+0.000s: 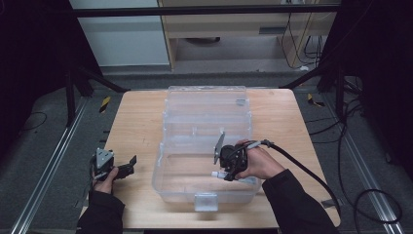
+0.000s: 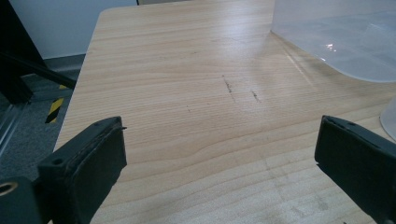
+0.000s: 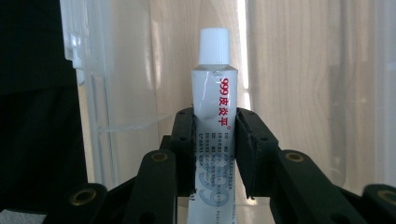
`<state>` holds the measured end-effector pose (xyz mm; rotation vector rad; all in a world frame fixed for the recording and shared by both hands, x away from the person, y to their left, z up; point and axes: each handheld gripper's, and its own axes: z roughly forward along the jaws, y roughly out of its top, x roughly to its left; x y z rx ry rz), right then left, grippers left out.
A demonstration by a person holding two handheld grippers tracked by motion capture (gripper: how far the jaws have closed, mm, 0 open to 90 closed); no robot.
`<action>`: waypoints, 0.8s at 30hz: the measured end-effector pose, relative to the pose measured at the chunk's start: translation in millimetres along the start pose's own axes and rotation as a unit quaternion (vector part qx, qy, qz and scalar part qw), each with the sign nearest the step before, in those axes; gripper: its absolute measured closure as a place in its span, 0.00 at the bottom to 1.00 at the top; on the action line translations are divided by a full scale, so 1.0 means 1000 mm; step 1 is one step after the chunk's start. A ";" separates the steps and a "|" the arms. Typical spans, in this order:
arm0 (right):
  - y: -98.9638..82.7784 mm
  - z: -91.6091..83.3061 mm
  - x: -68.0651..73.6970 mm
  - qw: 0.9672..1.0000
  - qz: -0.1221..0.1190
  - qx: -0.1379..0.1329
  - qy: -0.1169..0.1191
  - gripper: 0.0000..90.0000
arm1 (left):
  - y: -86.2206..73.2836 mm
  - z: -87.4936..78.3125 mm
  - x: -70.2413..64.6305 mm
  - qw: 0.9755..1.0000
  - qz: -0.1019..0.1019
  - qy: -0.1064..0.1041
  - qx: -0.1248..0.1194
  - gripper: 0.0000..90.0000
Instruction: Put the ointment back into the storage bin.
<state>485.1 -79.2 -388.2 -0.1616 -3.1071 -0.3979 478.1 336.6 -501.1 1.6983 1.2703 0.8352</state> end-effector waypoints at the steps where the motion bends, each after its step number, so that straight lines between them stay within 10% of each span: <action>1: 0.000 0.004 0.000 1.000 -0.002 0.005 0.001 0.78 | 0.000 0.000 0.000 1.000 0.000 0.000 0.000 0.02; 24: -0.001 0.037 -0.001 0.999 -0.022 0.037 0.016 0.77 | 0.000 0.000 0.000 1.000 -0.001 0.000 0.000 0.02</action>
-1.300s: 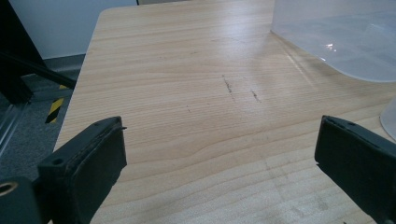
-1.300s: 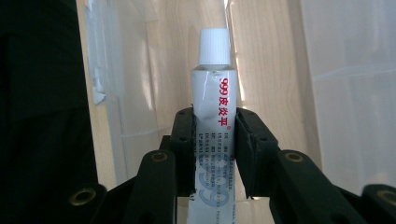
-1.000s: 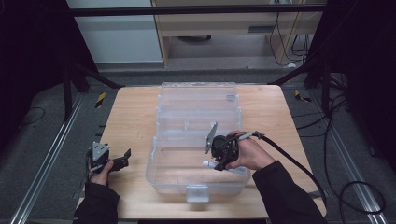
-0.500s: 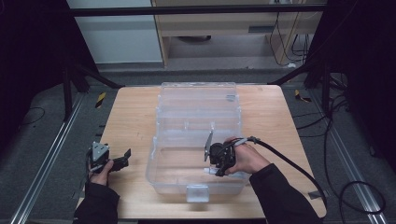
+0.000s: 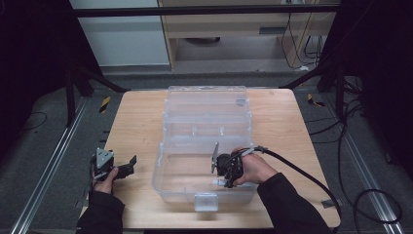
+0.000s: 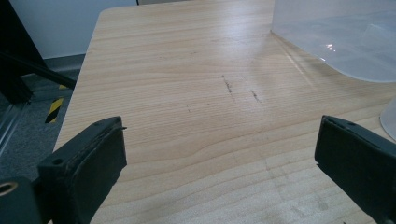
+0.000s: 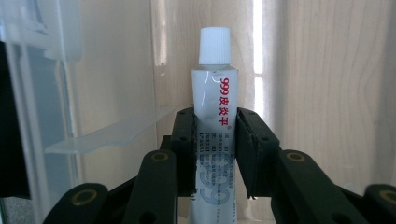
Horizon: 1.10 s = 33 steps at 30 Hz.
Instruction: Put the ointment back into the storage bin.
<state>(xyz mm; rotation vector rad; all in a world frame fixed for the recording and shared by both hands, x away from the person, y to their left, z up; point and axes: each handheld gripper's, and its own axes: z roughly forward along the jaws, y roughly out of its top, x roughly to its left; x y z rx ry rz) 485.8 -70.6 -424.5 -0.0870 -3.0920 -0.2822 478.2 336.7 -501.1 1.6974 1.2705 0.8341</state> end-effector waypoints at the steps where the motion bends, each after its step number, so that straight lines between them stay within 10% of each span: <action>1: 0.000 0.001 0.000 1.000 0.001 0.002 0.000 0.77 | 0.000 0.000 0.000 1.000 0.000 0.000 0.000 0.02; 25: -0.005 0.020 -0.003 1.000 0.001 0.030 0.009 0.77 | 0.000 0.000 0.000 1.000 0.000 0.000 0.000 0.02; 33: -0.008 0.008 -0.002 1.000 0.012 0.000 -0.002 0.71 | 0.000 0.000 0.000 1.000 0.000 -0.001 0.000 0.02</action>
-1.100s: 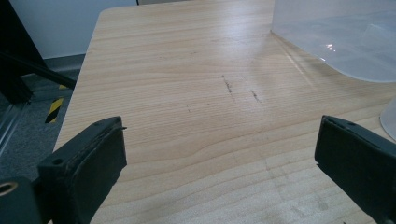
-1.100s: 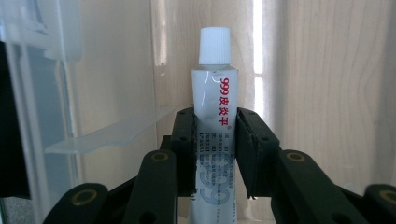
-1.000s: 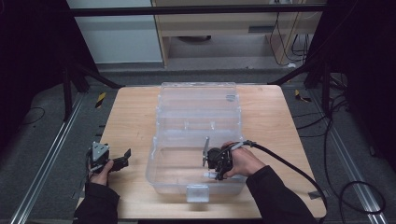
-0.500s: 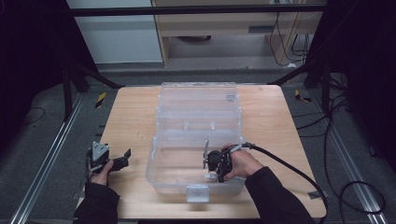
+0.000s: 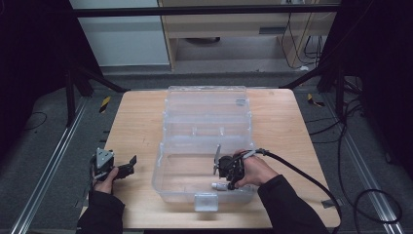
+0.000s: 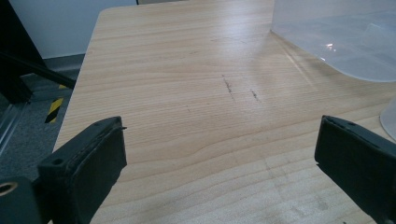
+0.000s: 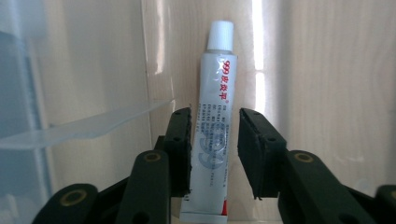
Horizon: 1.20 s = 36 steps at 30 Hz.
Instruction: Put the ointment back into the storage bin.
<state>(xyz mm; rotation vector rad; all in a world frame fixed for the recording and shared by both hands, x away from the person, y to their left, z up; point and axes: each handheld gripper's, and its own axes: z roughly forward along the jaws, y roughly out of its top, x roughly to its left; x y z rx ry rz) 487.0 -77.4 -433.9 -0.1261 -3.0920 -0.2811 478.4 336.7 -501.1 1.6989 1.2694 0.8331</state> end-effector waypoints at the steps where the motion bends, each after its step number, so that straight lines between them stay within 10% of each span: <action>1: 0.000 -0.004 0.001 1.000 0.011 -0.001 -0.004 0.70 | 0.000 0.000 0.000 1.000 0.000 0.000 0.000 0.02; 9: -0.012 -0.035 -0.001 0.995 0.051 -0.083 -0.036 0.59 | 0.000 0.000 0.000 1.000 0.000 0.000 0.000 0.02; 16: -0.031 -0.059 -0.001 0.979 0.094 -0.166 -0.071 0.52 | 0.000 0.000 0.000 1.000 0.000 0.001 0.000 0.02; 18: -0.043 -0.069 -0.001 0.967 0.120 -0.210 -0.086 0.52 | 0.000 0.000 0.000 1.000 -0.001 0.001 0.000 0.02; 19: -0.043 -0.069 -0.001 0.967 0.120 -0.210 -0.086 0.52 | 0.000 0.000 0.000 1.000 -0.001 0.001 0.000 0.02; 22: -0.059 -0.080 0.002 0.947 0.149 -0.257 -0.121 0.48 | 0.000 0.000 0.000 1.000 -0.001 0.001 0.000 0.02; 23: -0.059 -0.080 0.002 0.947 0.149 -0.257 -0.121 0.48 | 0.000 0.000 0.000 1.000 -0.001 0.001 0.000 0.02; 24: -0.068 -0.084 0.003 0.934 0.168 -0.286 -0.131 0.48 | 0.000 0.000 0.000 1.000 -0.001 0.001 0.000 0.02; 26: -0.073 -0.086 0.003 0.928 0.181 -0.295 -0.136 0.46 | 0.000 0.000 0.000 1.000 -0.001 0.001 0.000 0.02; 28: -0.088 -0.090 0.004 0.913 0.203 -0.319 -0.152 0.46 | 0.000 0.000 0.000 1.000 -0.001 0.001 0.000 0.02; 30: -0.094 -0.091 0.005 0.910 0.210 -0.322 -0.152 0.46 | 0.000 0.000 0.000 1.000 -0.001 0.001 0.000 0.02; 33: -0.110 -0.093 0.007 0.895 0.232 -0.345 -0.161 0.45 | 0.000 0.000 0.000 1.000 0.000 0.001 0.000 0.02; 34: -0.116 -0.093 0.007 0.887 0.242 -0.354 -0.169 0.44 | 0.000 0.000 0.000 1.000 0.000 0.002 0.000 0.02; 35: -0.128 -0.092 0.007 0.872 0.267 -0.368 -0.183 0.43 | 0.000 0.000 0.000 1.000 0.000 0.002 0.000 0.02; 36: -0.128 -0.092 0.007 0.872 0.267 -0.368 -0.183 0.43 | 0.000 0.000 0.000 1.000 0.000 0.002 0.000 0.02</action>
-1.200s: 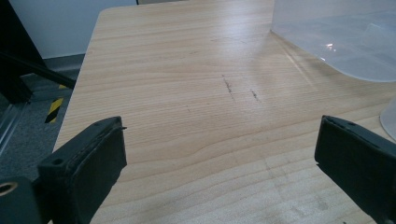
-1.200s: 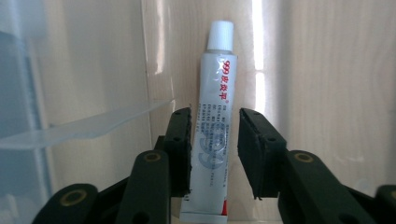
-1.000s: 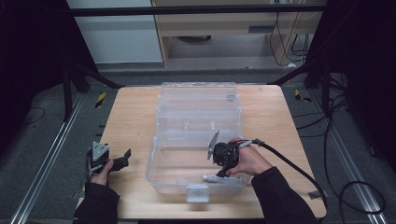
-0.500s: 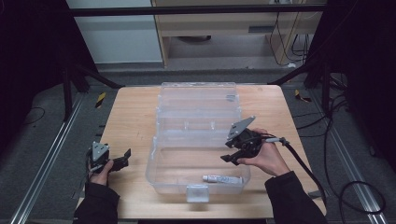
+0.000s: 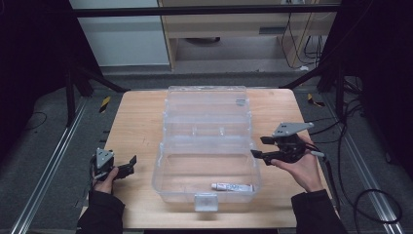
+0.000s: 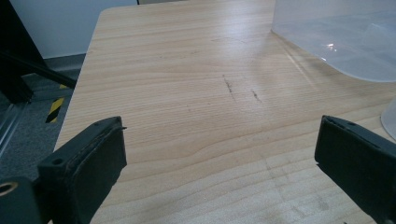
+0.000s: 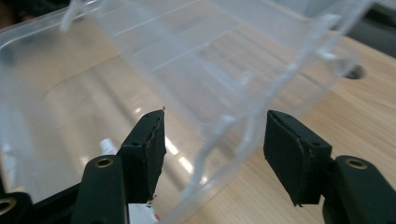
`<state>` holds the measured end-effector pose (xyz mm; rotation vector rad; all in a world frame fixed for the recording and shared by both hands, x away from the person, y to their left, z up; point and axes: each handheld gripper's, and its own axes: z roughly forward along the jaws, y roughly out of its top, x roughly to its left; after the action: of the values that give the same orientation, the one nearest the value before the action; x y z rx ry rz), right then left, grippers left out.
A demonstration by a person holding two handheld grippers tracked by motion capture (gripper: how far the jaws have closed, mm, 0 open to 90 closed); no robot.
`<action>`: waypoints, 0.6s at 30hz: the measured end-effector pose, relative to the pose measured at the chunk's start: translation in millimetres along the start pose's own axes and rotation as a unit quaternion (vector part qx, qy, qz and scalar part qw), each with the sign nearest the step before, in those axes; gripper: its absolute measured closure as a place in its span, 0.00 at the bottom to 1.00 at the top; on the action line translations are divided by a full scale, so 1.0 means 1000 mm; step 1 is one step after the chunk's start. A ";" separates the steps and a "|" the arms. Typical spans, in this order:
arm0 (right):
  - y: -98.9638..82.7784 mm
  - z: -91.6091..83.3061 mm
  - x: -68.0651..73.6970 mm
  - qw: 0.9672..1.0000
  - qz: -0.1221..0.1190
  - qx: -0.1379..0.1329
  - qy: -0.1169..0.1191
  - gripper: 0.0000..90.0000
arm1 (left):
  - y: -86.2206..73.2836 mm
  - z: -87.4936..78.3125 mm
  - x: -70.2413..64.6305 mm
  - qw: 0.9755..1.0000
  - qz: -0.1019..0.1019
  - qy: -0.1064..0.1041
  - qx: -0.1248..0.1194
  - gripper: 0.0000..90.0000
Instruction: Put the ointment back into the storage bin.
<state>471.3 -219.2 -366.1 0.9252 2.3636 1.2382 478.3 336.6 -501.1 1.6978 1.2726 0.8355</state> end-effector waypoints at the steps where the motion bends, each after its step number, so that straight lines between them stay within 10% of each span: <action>1: -0.010 -0.005 -0.009 0.999 0.027 -0.019 -0.027 0.43 | 0.000 0.000 0.000 1.000 0.000 0.000 0.000 0.02; 6: -0.033 -0.007 -0.025 0.992 0.073 -0.028 -0.099 0.41 | 0.000 0.000 0.000 1.000 0.001 -0.001 0.000 0.02; 18: -0.081 0.007 -0.056 0.982 0.141 0.014 -0.122 0.40 | 0.000 0.000 0.000 1.000 -0.001 -0.001 0.000 0.02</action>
<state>484.8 -286.3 -437.8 1.3753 2.1150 1.1140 478.2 336.9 -501.0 1.6964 1.2724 0.8323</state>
